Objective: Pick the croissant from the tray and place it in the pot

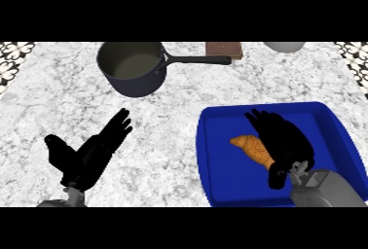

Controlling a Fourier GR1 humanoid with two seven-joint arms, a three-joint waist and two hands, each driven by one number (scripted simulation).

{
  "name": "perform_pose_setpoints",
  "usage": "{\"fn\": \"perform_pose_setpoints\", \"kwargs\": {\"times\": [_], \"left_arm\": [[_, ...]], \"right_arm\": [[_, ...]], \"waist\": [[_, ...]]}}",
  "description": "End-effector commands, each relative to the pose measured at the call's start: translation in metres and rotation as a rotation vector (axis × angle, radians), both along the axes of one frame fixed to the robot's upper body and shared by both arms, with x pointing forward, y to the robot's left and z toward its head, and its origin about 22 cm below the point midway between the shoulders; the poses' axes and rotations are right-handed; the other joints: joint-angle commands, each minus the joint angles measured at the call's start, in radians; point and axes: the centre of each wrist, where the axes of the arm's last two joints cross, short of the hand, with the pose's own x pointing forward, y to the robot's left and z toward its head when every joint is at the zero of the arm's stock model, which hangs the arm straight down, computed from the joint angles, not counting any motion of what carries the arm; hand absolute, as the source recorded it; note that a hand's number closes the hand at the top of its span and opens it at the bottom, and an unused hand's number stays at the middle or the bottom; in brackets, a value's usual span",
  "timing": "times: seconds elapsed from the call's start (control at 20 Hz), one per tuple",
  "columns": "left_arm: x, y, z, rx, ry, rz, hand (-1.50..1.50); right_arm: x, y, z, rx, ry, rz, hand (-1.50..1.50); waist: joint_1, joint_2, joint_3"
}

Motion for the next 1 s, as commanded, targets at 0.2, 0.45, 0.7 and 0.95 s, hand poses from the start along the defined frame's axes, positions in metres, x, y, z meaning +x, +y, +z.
{"fn": "perform_pose_setpoints", "kwargs": {"times": [0.2,0.45,0.7,0.95], "left_arm": [[-0.005,0.012,-0.009,-0.011,-0.006,-0.011,0.00],[-0.003,-0.009,0.005,-0.001,0.001,-0.003,0.00],[-0.005,-0.017,-0.009,-0.002,0.007,0.005,0.00],[0.005,-0.006,-0.012,0.001,-0.012,0.018,0.00]], "right_arm": [[0.015,0.005,-0.012,-0.041,0.036,-0.005,-1.50],[0.036,-0.016,-0.038,-0.021,0.024,-0.030,-1.50],[0.021,0.015,-0.037,-0.029,0.038,-0.008,-1.50],[0.025,-0.015,-0.058,0.086,0.075,0.120,1.50]], "waist": [[0.002,0.000,0.000],[0.005,0.001,0.000],[0.001,0.000,0.000],[0.001,0.001,0.000]]}}
